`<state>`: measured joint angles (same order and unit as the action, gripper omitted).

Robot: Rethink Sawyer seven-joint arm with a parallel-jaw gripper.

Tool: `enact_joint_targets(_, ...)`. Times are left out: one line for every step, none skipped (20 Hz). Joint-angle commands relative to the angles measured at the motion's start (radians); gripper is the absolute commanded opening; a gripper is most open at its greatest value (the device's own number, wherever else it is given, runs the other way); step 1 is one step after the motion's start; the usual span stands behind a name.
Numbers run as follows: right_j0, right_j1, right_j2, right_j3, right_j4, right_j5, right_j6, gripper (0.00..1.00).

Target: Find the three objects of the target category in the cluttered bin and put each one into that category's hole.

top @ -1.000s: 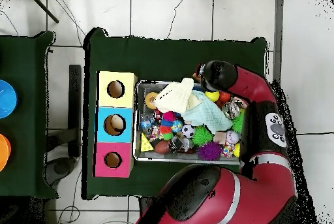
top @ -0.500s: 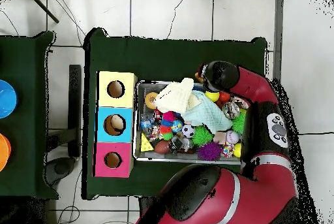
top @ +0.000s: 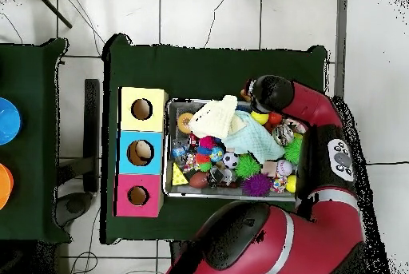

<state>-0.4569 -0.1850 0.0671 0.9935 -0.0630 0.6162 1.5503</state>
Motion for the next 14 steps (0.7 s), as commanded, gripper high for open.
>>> enact_joint_targets(0.012, 0.004, -0.001, 0.021, -0.042, 0.023, 0.065, 0.0)
enact_joint_targets(0.014, -0.007, -0.005, 0.021, -0.041, 0.039, 0.062, 0.0)
enact_joint_targets(0.014, -0.015, -0.006, 0.023, -0.038, 0.051, 0.061, 0.0)
enact_joint_targets(0.016, -0.028, -0.01, 0.028, -0.037, 0.065, 0.061, 0.0)
enact_joint_targets(0.017, -0.032, -0.011, 0.028, -0.036, 0.07, 0.06, 0.0)
enact_joint_targets(0.018, -0.037, -0.011, 0.029, -0.035, 0.074, 0.059, 0.0)
enact_joint_targets(0.018, -0.056, -0.014, 0.025, -0.03, 0.098, 0.053, 0.0)
enact_joint_targets(0.017, -0.064, -0.013, 0.021, -0.027, 0.111, 0.048, 0.0)
enact_joint_targets(0.017, -0.077, -0.014, 0.034, -0.025, 0.109, 0.047, 0.0)
enact_joint_targets(0.016, -0.086, -0.014, 0.034, -0.025, 0.114, 0.041, 0.0)
enact_joint_targets(0.015, -0.1, -0.014, 0.052, -0.025, 0.104, 0.039, 0.0)
enact_joint_targets(0.015, -0.109, -0.015, 0.056, -0.024, 0.117, 0.036, 0.0)
enact_joint_targets(0.013, -0.116, -0.014, 0.068, -0.025, 0.111, 0.033, 0.0)
enact_joint_targets(0.012, -0.119, -0.014, 0.071, -0.024, 0.113, 0.032, 0.0)
